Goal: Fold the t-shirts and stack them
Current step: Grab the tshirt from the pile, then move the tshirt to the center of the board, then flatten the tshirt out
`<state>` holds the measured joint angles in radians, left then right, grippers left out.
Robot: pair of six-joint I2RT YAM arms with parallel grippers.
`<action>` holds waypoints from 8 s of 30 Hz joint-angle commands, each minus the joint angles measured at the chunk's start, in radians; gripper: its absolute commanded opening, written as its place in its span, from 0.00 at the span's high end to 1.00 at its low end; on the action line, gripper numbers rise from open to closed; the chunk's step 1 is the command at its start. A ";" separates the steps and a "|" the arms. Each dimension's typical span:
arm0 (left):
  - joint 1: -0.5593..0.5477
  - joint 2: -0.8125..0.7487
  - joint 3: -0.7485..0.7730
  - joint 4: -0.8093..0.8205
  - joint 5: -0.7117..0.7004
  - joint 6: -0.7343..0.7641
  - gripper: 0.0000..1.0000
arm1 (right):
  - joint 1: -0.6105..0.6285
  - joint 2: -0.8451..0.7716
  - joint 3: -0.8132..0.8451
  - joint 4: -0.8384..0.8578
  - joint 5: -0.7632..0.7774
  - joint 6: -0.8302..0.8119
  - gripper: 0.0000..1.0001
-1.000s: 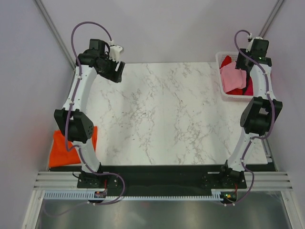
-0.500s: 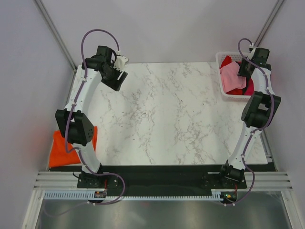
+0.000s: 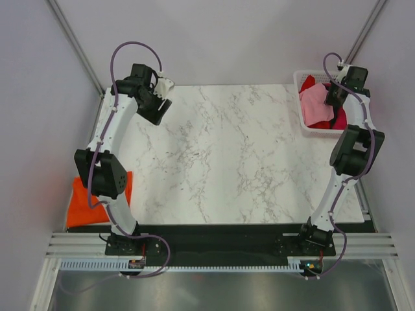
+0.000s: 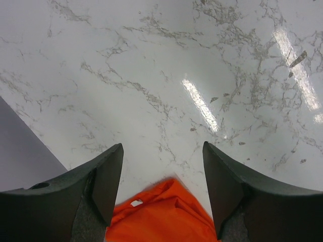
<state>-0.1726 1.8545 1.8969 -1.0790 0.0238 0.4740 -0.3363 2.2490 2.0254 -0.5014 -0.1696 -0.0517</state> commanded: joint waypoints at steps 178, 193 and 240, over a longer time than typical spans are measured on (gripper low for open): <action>0.111 -0.215 -0.444 0.225 0.329 -0.152 0.34 | 0.951 -0.192 -0.395 0.021 0.198 -0.546 1.00; 0.140 -0.347 -0.291 0.312 0.212 -0.167 0.34 | 1.071 -0.322 0.079 0.121 0.391 -1.161 1.00; 0.094 0.166 -0.249 0.243 0.267 -0.153 0.46 | 0.993 -0.511 -0.559 0.001 0.478 -0.910 1.00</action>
<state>-0.0792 2.0365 1.6253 -0.8341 0.2810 0.3210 0.6582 1.7699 1.4658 -0.5125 0.3080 -0.9813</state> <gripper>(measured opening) 0.554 0.010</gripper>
